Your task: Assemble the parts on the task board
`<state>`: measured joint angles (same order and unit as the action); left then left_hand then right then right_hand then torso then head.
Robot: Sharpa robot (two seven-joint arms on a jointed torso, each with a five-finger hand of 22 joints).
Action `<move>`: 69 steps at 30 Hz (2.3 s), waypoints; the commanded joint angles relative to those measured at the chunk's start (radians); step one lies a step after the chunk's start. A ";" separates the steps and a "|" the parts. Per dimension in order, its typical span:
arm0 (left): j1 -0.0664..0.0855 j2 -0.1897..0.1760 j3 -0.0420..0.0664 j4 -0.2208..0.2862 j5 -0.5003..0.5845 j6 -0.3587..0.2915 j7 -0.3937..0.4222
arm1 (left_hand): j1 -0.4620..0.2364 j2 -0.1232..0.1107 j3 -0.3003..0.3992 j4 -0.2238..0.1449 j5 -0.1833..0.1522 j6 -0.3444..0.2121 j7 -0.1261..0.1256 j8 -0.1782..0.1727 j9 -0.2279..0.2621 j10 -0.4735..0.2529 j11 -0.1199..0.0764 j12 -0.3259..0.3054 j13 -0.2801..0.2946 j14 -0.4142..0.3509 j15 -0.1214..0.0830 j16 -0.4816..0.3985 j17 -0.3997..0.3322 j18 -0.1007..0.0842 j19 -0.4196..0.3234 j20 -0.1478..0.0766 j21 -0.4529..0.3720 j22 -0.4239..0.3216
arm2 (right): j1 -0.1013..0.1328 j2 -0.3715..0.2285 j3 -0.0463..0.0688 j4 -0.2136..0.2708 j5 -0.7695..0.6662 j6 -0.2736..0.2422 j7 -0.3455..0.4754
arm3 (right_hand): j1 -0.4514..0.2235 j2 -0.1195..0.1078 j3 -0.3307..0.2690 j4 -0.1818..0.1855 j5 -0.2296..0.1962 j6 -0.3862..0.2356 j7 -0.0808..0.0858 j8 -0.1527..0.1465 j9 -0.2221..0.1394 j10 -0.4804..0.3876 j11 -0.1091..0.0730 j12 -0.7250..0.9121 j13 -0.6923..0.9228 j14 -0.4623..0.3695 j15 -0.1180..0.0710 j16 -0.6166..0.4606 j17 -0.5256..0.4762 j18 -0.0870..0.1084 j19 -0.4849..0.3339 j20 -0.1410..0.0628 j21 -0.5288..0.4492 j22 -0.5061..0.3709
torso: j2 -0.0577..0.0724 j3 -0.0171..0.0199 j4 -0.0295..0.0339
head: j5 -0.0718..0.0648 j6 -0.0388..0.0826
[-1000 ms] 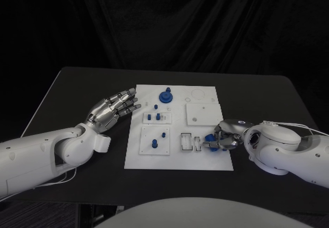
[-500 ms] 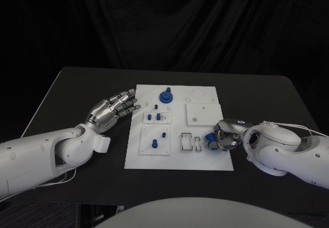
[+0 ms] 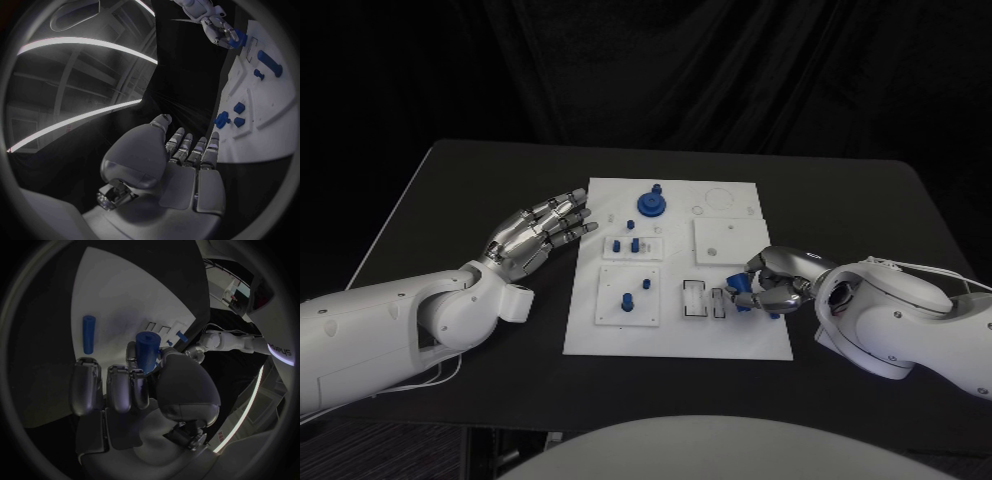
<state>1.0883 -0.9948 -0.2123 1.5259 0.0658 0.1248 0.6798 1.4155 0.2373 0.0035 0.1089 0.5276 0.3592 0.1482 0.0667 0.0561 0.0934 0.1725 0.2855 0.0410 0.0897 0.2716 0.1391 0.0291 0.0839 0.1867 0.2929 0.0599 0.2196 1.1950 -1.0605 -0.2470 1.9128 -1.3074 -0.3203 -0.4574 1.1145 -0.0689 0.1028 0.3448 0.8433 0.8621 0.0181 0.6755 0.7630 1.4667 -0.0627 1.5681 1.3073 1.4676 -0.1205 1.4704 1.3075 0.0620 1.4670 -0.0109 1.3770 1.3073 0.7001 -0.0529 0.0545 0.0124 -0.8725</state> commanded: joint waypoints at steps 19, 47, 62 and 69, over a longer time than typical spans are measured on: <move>-0.004 0.013 0.001 -0.007 0.002 0.015 0.030 | -0.007 -0.003 0.006 0.001 0.005 -0.006 -0.006 0.005 -0.001 -0.002 0.006 -0.007 -0.001 0.001 0.001 0.001 0.000 -0.012 0.001 0.001 0.004 -0.002 | 0.005 0.117 0.000 -0.073 0.179 0.024 0.053 | -0.160 0.066 0.025 -0.054 -0.360 0.030 -0.003 -0.038 0.017 0.104 0.009 0.003 0.263 0.067 0.007 -0.012 0.054 -0.011 0.042 0.006 -0.015 0.196 | 0.000 -0.0008 0.0009 | -0.004 0.000; -0.006 0.014 0.001 -0.010 0.002 0.016 0.025 | -0.008 -0.004 0.008 0.000 0.005 -0.005 -0.006 0.005 -0.001 -0.002 0.005 -0.007 -0.001 0.001 0.001 0.001 0.001 -0.012 0.001 0.001 0.004 -0.002 | 0.004 0.139 -0.001 -0.096 0.137 0.022 0.062 | -0.309 0.109 -0.112 -0.051 -0.660 0.041 0.000 -0.063 0.035 0.104 0.012 0.003 0.263 0.064 0.010 -0.018 0.039 -0.009 0.039 0.010 -0.027 0.193 | 0.000 0.0001 0.0000 | -0.002 0.000; -0.007 0.012 0.001 -0.011 0.002 0.016 0.024 | -0.008 -0.004 0.009 0.000 0.006 -0.005 -0.005 0.005 -0.001 -0.002 0.004 -0.006 -0.001 0.001 0.001 0.001 0.001 -0.013 0.002 0.001 0.005 -0.002 | 0.003 0.103 -0.001 -0.068 0.127 -0.016 0.131 | -0.158 0.105 -0.130 -0.077 -0.527 0.052 -0.007 -0.057 0.057 0.104 0.006 0.003 0.263 0.064 0.005 -0.016 0.038 -0.010 0.041 0.006 -0.024 0.194 | 0.000 -0.0003 0.0001 | 0.000 0.000; -0.007 0.007 0.001 -0.009 0.002 0.015 0.023 | -0.008 -0.004 0.009 0.000 0.006 -0.005 -0.005 0.005 -0.001 -0.002 0.004 -0.006 -0.001 0.001 0.001 0.001 0.001 -0.013 0.002 0.001 0.005 -0.002 | -0.002 0.062 -0.001 -0.033 0.117 -0.015 0.147 | -0.119 0.095 -0.136 -0.083 -0.530 0.056 -0.012 -0.035 0.082 0.104 0.002 0.003 0.263 0.065 0.002 -0.015 0.039 -0.010 0.041 0.004 -0.023 0.194 | 0.000 -0.0002 0.0004 | 0.004 0.000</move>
<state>1.0826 -0.9872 -0.2123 1.5145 0.0659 0.1284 0.6799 1.4156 0.2374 0.0090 0.1090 0.5275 0.3555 0.1446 0.0666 0.0559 0.0929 0.1718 0.2855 0.0409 0.0896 0.2716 0.1391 0.0290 0.0839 0.1866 0.2930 0.0598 0.2188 1.1962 -0.9937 -0.2482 1.8717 -1.1739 -0.3212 -0.3395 0.9876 0.0262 -0.0328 0.2673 0.3134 0.9148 0.0077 0.6380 0.8432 1.4665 -0.0552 1.5681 1.3075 1.4638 -0.1168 1.4559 1.3073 0.0620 1.4632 -0.0070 1.3535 1.3076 0.7000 -0.0530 0.0544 0.0165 -0.8725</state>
